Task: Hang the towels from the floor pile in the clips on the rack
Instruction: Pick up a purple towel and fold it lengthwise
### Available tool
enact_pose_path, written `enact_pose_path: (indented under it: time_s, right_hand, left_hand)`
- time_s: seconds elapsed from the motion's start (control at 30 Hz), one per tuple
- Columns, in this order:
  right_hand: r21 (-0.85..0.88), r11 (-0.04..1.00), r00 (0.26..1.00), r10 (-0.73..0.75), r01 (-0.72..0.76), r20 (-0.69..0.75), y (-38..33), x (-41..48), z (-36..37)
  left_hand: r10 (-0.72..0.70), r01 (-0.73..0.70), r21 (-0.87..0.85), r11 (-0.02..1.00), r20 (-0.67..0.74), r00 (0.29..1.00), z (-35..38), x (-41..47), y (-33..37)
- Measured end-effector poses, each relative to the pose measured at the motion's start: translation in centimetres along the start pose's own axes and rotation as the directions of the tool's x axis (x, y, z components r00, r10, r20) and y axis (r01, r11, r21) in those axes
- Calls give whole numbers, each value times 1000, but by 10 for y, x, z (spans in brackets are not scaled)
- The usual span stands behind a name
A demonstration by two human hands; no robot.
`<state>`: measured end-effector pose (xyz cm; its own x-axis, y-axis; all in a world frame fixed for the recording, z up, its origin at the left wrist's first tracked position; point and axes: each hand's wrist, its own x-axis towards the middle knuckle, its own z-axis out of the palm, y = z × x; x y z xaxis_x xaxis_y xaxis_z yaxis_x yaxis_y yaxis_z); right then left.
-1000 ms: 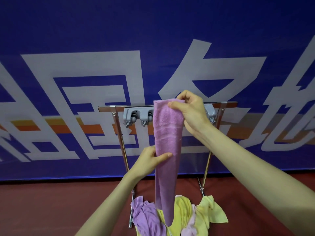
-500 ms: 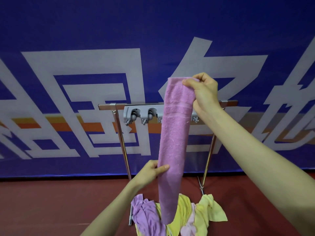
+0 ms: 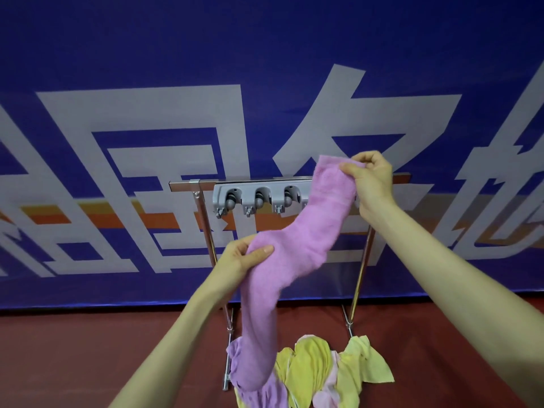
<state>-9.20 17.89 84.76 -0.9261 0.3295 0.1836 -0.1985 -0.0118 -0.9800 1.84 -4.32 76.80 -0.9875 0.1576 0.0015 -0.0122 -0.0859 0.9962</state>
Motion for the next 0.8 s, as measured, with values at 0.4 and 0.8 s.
enact_pose_path:
  time_s: [0.4,0.8]
  right_hand:
    - [-79,955,595,240,-284,767,40,-66,3]
    - [-221,941,451,318,-254,834,50,-82,17]
  left_hand:
    - [-45,-8,214,977,241,969,11,22,49]
    - [-155,92,257,962,238,959,-13,6,28]
